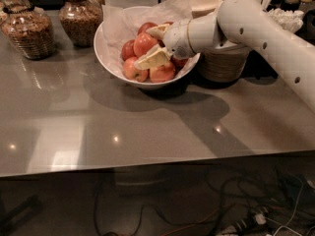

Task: Pick apple from white bowl

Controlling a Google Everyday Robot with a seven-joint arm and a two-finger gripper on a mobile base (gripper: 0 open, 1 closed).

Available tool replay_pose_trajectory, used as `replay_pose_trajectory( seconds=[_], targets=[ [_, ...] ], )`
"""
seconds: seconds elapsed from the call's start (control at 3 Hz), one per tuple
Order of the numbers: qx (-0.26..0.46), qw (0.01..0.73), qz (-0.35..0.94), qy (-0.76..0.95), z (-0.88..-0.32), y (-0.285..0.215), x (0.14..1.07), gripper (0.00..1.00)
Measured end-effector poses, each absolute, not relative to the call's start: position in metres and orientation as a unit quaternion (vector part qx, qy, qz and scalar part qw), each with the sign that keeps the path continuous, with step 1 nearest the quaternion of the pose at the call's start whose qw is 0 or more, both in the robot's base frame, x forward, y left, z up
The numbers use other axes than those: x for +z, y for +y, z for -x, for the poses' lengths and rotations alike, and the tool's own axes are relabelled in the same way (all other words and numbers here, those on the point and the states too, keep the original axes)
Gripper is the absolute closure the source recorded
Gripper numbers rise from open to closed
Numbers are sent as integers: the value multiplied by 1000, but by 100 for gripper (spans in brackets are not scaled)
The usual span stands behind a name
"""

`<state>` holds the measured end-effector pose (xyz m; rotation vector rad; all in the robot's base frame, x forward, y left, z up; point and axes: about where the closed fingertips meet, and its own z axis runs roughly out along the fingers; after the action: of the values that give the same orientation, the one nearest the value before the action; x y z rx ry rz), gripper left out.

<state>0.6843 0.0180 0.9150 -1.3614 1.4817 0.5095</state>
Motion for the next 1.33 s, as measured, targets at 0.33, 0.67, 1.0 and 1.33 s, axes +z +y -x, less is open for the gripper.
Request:
replay_pose_trajectory(
  seconds=[0.33, 0.67, 1.0, 1.33],
  targets=[
    [212, 507, 564, 616, -686, 17, 913, 43],
    [213, 507, 565, 616, -686, 17, 914, 67],
    [216, 510, 568, 609, -684, 17, 922, 90],
    [220, 516, 573, 598, -681, 21, 933, 100]
  ],
)
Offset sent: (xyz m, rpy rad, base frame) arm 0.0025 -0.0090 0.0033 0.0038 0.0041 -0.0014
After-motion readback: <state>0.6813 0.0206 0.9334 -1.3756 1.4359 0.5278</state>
